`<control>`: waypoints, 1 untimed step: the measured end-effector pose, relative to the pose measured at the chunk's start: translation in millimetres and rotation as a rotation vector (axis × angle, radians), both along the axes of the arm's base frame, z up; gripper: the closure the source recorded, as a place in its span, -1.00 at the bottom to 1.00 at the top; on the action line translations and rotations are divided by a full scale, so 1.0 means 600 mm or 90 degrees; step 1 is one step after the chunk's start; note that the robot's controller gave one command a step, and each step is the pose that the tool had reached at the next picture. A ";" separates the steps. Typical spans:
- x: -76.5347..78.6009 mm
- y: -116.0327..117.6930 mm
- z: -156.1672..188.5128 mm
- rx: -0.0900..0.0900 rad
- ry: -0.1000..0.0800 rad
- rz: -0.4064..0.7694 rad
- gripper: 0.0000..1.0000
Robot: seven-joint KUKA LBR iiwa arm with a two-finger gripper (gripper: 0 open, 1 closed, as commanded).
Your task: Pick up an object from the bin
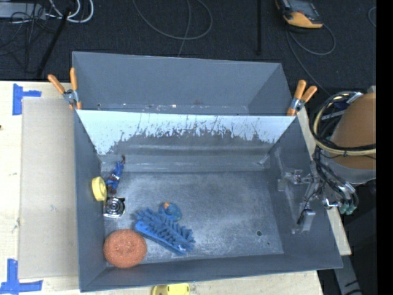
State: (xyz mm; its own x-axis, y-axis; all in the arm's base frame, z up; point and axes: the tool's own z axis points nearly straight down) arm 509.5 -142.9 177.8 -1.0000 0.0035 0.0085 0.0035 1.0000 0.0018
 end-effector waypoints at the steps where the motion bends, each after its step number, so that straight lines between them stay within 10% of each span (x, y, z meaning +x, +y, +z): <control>1: 0.003 0.001 0.007 -0.001 -0.005 0.003 -1.00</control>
Offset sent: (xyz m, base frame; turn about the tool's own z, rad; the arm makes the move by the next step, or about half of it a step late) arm -0.0065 0.0517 0.0059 -0.0914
